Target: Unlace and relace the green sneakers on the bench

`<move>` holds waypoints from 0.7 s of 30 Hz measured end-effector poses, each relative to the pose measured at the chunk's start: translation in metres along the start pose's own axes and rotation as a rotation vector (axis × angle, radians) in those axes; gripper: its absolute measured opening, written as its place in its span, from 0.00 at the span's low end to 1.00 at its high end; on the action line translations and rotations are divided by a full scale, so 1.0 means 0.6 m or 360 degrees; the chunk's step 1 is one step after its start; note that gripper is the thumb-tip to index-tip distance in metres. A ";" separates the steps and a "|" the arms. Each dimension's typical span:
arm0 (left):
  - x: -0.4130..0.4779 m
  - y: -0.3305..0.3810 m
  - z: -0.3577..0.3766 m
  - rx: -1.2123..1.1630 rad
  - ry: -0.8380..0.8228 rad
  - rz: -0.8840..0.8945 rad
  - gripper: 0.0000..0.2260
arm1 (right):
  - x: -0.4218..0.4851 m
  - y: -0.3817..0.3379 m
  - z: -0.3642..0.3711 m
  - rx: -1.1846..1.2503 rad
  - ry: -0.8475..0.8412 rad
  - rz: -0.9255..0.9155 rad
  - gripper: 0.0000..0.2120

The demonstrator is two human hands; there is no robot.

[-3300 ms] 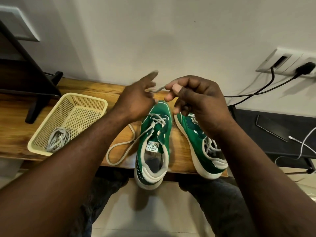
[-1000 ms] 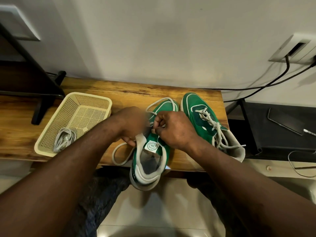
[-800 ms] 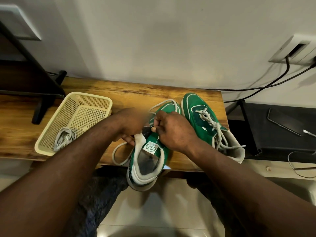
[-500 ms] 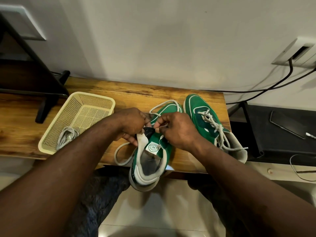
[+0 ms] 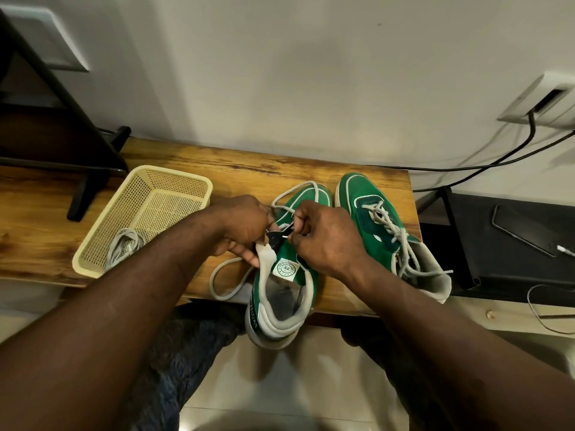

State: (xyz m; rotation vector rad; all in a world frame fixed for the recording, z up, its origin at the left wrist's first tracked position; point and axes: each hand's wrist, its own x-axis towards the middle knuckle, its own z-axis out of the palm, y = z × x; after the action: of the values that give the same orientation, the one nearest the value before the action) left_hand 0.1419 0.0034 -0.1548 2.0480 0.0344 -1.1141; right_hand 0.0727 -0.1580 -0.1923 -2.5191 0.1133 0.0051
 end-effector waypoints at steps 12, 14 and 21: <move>0.003 0.002 -0.008 0.0004 0.0037 0.0068 0.10 | -0.009 -0.012 0.022 0.0215 0.0074 0.0181 0.12; 0.002 0.001 -0.007 0.0057 0.0058 0.0107 0.09 | -0.003 -0.011 0.017 0.0200 0.0010 0.0219 0.13; -0.006 0.010 -0.012 0.0147 -0.0017 0.0172 0.05 | 0.003 -0.011 0.000 -0.0010 -0.0085 0.0045 0.13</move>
State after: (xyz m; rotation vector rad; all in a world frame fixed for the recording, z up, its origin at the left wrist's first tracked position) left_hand 0.1471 0.0053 -0.1466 2.0993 -0.1335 -1.0770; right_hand 0.0749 -0.1527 -0.1883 -2.5211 0.1279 0.0840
